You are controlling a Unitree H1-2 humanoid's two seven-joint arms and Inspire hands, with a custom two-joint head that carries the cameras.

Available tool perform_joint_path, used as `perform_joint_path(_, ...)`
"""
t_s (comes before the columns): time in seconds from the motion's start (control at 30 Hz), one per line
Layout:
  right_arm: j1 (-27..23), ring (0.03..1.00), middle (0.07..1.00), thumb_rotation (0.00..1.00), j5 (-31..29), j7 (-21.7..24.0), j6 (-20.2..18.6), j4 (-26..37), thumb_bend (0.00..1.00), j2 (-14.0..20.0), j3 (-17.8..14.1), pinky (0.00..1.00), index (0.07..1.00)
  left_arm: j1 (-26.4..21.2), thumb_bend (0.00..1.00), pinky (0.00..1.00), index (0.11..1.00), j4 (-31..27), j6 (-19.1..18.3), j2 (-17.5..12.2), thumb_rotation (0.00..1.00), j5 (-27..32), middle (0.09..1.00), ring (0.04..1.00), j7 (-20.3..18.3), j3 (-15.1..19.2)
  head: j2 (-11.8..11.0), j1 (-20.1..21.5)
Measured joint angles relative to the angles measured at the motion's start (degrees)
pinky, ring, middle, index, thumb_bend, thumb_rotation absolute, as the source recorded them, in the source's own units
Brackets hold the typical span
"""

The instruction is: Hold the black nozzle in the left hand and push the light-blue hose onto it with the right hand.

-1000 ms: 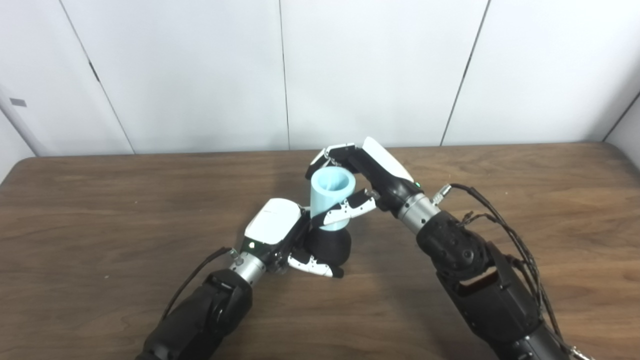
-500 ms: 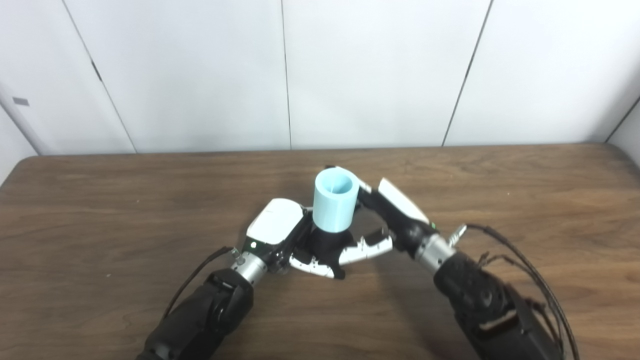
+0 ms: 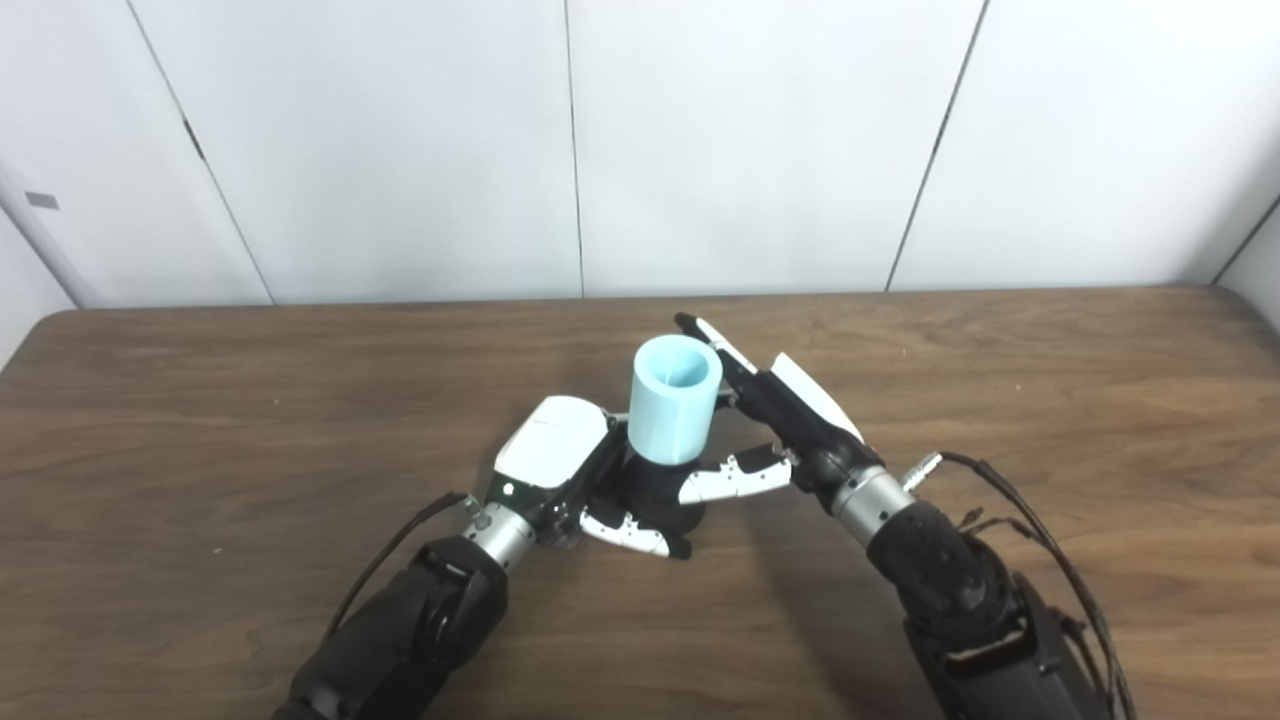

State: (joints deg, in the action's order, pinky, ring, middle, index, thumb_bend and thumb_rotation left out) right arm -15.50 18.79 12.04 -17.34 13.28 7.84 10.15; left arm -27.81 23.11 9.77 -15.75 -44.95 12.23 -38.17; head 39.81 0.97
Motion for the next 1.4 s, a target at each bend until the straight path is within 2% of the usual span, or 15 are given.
perform_joint_path(0.07, -0.09, 1.000, 1.000, 0.40, -0.29, -1.64, 1.15, -0.35, 1.00, -0.08, -1.57, 0.87, 1.000, 0.00, 0.50, 0.33, 0.526, 0.00, -0.02, 0.02, 0.00, -0.03, 0.455, 0.390, 0.00, -0.01, 0.00, -0.09)
perform_joint_path(0.17, -0.37, 1.000, 1.000, 0.45, -0.54, -3.14, 3.25, -1.36, 1.00, 0.92, -3.53, 0.95, 1.000, 0.01, 0.50, 0.33, 0.525, 0.00, -0.06, 0.01, 0.00, -0.04, 0.456, 0.389, 0.00, 0.00, 0.09, 0.00)
perform_joint_path(0.3, -1.14, 1.000, 1.000, 0.47, 0.51, -1.57, 4.42, 0.23, 1.00, 5.24, -2.56, 0.99, 1.000, 0.02, 0.50, 0.33, 0.530, -0.01, -0.07, 0.00, 0.00, -0.04, 0.456, 0.382, 0.00, 0.01, 0.09, 0.00)
perform_joint_path(0.37, -1.91, 1.000, 1.000, 0.46, 0.90, -0.10, 4.39, 2.75, 1.00, 7.26, -1.65, 1.00, 1.000, 0.04, 0.50, 0.32, 0.532, 0.00, -0.05, -0.03, 0.00, -0.04, 0.452, 0.378, 0.01, 0.02, 0.09, 0.00)
perform_joint_path(0.53, -4.70, 1.000, 1.000, 0.47, 0.08, 5.25, 4.00, 8.04, 1.00, 9.44, 0.42, 1.00, 1.000, -0.01, 0.50, 0.36, 0.529, 0.09, 0.11, 0.03, 0.00, -0.07, 0.443, 0.399, 0.04, 0.01, 0.09, -0.17)
perform_joint_path(0.6, -5.34, 1.000, 1.000, 0.48, -1.57, 7.83, 4.09, 9.09, 1.00, 10.26, 1.32, 0.95, 1.000, -0.07, 0.50, 0.35, 0.526, 0.14, 0.17, 0.07, 0.00, -0.10, 0.443, 0.403, 0.04, -0.01, 0.09, -0.18)
perform_joint_path(0.67, -5.63, 1.000, 1.000, 0.56, -1.91, 10.23, 4.90, 10.10, 1.00, 11.85, 2.48, 0.94, 1.000, -0.12, 0.50, 0.35, 0.525, 0.22, 0.20, 0.14, 0.00, -0.12, 0.443, 0.404, 0.04, -0.01, 0.09, -0.26)
perform_joint_path(0.7, -5.71, 1.000, 1.000, 0.64, -1.35, 10.92, 6.32, 10.32, 0.93, 12.98, 3.23, 0.94, 1.000, -0.13, 0.50, 0.35, 0.524, 0.25, 0.20, 0.14, 0.00, -0.12, 0.444, 0.401, 0.04, -0.01, 0.00, -0.26)
perform_joint_path(0.8, -5.93, 1.000, 1.000, 0.81, 3.78, 11.54, 11.28, 10.58, 0.76, 15.39, 5.39, 0.96, 0.998, -0.15, 0.50, 0.35, 0.525, 0.37, 0.22, 0.14, 0.00, -0.11, 0.445, 0.397, 0.07, 0.00, 0.00, -0.35)
perform_joint_path(0.9, -6.44, 1.000, 1.000, 0.87, 8.54, 12.47, 14.30, 11.28, 0.70, 16.62, 6.94, 0.94, 0.993, -0.17, 0.50, 0.37, 0.526, 0.40, 0.28, 0.14, 0.00, -0.11, 0.445, 0.400, 0.10, 0.01, 0.00, -0.35)
perform_joint_path(1.0, -6.99, 1.000, 1.000, 0.93, 11.12, 13.00, 16.11, 11.95, 0.71, 16.75, 7.75, 0.96, 0.998, -0.25, 0.50, 0.35, 0.527, 0.56, 0.50, 0.15, 0.00, -0.11, 0.442, 0.390, 0.12, 0.01, 0.00, -0.35)
perform_joint_path(1.4, -7.22, 1.000, 1.000, 1.00, 13.14, 18.56, 17.89, 11.93, 0.78, 17.30, 8.16, 1.00, 1.000, -0.40, 0.50, 0.35, 0.526, 0.82, 0.54, 0.23, 0.00, -0.11, 0.446, 0.395, 0.15, 0.01, 0.09, -0.53)
